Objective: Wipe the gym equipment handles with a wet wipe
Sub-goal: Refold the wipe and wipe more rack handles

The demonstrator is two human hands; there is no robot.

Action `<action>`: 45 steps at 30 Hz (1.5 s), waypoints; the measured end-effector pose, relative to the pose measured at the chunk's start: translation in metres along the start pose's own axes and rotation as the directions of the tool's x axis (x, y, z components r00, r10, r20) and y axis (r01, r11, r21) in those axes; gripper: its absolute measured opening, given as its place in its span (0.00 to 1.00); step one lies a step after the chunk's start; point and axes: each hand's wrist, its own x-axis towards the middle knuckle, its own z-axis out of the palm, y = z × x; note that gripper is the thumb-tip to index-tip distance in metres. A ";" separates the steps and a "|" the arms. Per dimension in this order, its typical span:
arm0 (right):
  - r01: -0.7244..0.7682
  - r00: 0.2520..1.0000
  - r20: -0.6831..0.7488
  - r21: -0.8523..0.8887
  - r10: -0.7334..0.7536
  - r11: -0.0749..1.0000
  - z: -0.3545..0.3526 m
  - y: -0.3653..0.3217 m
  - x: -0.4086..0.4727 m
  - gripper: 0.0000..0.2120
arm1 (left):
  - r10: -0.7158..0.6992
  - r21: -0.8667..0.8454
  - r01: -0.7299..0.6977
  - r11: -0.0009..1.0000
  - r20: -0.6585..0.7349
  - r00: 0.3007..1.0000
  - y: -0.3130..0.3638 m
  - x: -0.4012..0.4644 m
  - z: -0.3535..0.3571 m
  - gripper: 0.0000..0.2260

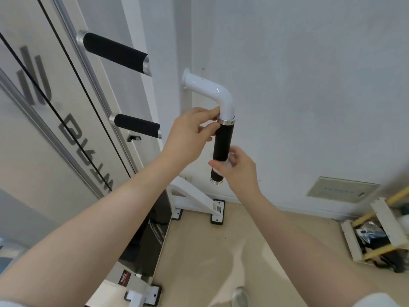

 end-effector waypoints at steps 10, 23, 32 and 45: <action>-0.001 1.000 0.001 -0.030 0.001 1.000 -0.005 -0.004 0.011 0.17 | -0.060 -0.090 0.059 0.994 -0.005 0.998 -0.002 0.007 0.004 0.14; 0.181 0.978 -0.121 0.094 -0.169 0.979 -0.004 -0.039 0.038 0.22 | 0.029 -0.034 -0.024 0.999 0.159 0.987 -0.010 0.027 -0.007 0.17; -0.060 0.995 -0.072 0.037 0.062 0.998 0.006 0.004 0.019 0.18 | 0.014 -0.002 -0.015 1.000 0.243 0.970 -0.012 0.019 -0.011 0.20; 0.026 0.999 0.032 0.087 -0.029 0.996 -0.007 -0.006 0.028 0.17 | -0.008 -0.020 0.012 1.000 0.166 0.986 -0.015 0.021 -0.007 0.18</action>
